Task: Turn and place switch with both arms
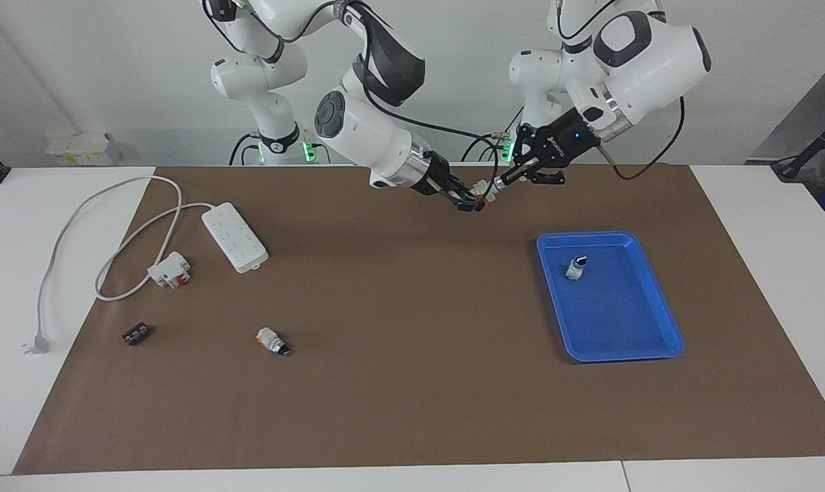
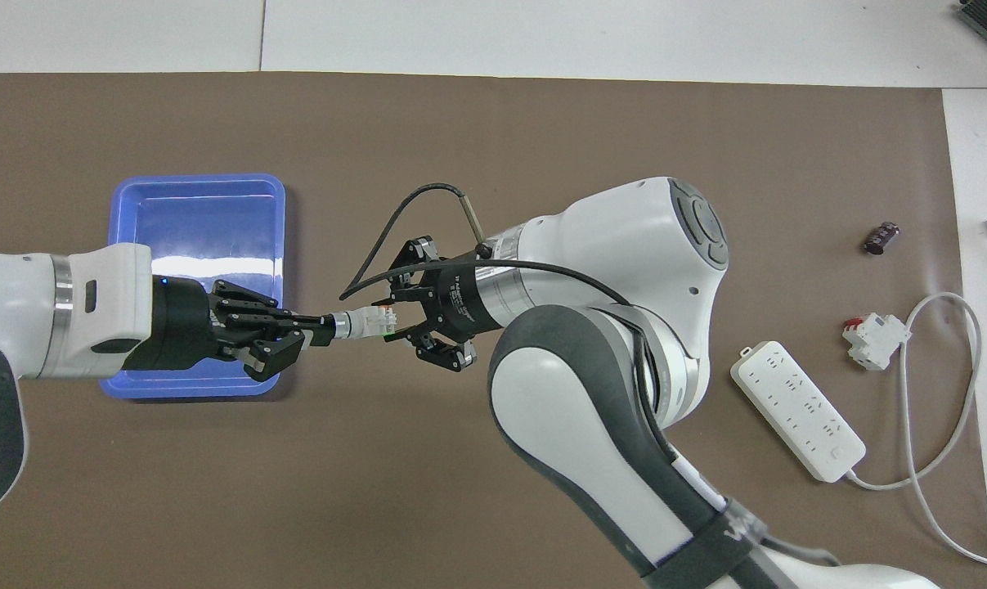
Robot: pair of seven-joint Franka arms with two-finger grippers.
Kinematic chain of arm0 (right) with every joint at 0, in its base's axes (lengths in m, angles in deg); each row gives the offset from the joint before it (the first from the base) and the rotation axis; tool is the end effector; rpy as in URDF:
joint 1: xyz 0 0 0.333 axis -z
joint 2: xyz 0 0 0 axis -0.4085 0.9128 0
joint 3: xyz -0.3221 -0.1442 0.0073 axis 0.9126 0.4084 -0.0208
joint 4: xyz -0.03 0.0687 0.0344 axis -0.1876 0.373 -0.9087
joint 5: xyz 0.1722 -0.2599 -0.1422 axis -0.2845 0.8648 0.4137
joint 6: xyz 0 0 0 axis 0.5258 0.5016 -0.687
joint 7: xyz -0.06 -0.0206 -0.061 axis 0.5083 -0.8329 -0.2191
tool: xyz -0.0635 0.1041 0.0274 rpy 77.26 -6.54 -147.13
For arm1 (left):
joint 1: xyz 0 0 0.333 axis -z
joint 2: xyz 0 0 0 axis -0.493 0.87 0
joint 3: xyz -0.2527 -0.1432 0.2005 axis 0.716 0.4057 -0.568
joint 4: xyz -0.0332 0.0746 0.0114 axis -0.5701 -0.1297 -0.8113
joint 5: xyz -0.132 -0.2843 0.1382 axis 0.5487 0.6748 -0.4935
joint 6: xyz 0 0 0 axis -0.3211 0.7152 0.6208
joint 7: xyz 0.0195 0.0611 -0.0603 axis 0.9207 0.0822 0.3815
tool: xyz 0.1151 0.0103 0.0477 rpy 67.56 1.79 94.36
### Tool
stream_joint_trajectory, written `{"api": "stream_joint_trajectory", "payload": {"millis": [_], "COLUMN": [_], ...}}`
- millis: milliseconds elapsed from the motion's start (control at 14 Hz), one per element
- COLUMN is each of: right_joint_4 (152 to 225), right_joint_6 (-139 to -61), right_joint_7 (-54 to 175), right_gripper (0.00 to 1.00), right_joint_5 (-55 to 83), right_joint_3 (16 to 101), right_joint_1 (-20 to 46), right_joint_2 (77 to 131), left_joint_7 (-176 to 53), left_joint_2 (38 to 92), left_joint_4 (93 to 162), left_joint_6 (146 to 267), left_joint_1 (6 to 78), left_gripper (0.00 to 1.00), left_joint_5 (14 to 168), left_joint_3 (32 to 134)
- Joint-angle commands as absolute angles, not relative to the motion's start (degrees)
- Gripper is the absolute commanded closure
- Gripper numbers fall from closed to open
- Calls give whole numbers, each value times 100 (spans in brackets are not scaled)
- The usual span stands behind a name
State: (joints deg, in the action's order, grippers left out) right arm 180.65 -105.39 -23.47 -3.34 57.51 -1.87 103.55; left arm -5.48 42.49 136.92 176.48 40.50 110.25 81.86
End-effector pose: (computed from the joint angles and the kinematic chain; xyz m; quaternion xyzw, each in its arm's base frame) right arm 0.5041 0.3777 0.5330 -0.7777 0.4920 0.2533 0.2982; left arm 0.4210 -0.1602 0.5921 0.8779 -0.3137 0.1113 0.3443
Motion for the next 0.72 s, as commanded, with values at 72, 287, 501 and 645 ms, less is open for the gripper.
{"api": "stream_joint_trajectory", "payload": {"millis": [72,287,501,645], "right_joint_4": [18189,18189,18189,18189], "right_joint_6": [-10624,-10642,-10659,-10659], "right_joint_7": [-2241,-2250,-2259,-2259], "right_gripper": [100,100,100,100], "right_joint_5": [-318,-309,-309,-309], "right_joint_3": [5718,5718,5718,5718], "right_joint_1": [-243,-278,-287,-287], "right_joint_2": [10243,10243,10243,10243], "left_joint_7": [-929,-1894,-3273,-3479], "left_joint_2": [4220,4194,4168,4159], "left_joint_4": [13695,13703,13703,13703], "left_joint_6": [17405,17168,16912,16938], "left_joint_1": [4061,4079,4201,4211], "left_gripper": [100,100,100,100], "left_joint_5": [11164,11190,11199,11199], "left_joint_3": [8172,8181,8216,8234]}}
